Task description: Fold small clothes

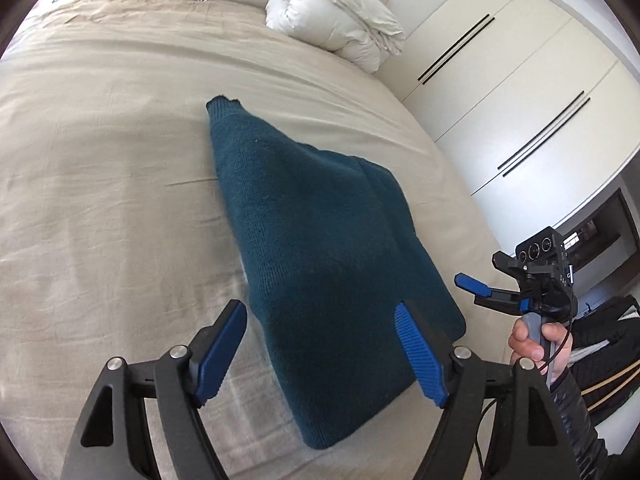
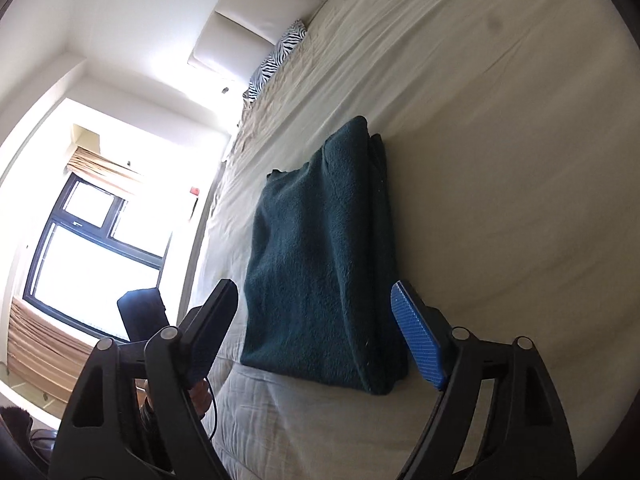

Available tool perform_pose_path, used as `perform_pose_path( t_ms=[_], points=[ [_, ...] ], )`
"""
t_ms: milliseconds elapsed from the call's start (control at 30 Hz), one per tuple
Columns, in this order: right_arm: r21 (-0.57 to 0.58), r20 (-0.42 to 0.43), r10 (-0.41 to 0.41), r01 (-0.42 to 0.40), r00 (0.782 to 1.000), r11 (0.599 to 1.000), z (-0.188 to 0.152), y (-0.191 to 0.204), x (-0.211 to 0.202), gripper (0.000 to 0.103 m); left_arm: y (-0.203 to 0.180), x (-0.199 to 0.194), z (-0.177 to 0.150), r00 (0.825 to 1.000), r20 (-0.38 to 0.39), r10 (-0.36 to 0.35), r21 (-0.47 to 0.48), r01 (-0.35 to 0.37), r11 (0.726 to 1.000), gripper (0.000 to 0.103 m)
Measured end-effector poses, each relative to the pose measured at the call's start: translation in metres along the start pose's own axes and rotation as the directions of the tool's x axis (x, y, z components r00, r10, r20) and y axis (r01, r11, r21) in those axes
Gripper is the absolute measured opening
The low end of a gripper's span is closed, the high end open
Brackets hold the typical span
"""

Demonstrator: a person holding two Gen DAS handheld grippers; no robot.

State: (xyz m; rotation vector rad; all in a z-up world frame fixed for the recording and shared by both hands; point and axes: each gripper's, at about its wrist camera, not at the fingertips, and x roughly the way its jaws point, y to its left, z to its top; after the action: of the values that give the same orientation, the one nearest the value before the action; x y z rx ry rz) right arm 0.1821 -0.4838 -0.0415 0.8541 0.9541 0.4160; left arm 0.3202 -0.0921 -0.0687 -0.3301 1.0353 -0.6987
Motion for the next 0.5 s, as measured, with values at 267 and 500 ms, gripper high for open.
perform_pose_path(
  t_ms=[267, 500],
  points=[
    [0.057, -0.125, -0.022, 0.030, 0.992, 0.998, 0.046, -0.030, 0.072, 0.079, 0.029, 0.038, 0.010, 0.996, -0.088, -0.034, -0.134, 0.022, 0.991, 0.080],
    [0.006, -0.216, -0.053, 0.055, 0.975, 0.998, 0.060, -0.028, 0.107, 0.075, 0.034, 0.047, 0.011, 0.994, -0.094, -0.057, -0.161, 0.042, 0.986, 0.074]
  ],
)
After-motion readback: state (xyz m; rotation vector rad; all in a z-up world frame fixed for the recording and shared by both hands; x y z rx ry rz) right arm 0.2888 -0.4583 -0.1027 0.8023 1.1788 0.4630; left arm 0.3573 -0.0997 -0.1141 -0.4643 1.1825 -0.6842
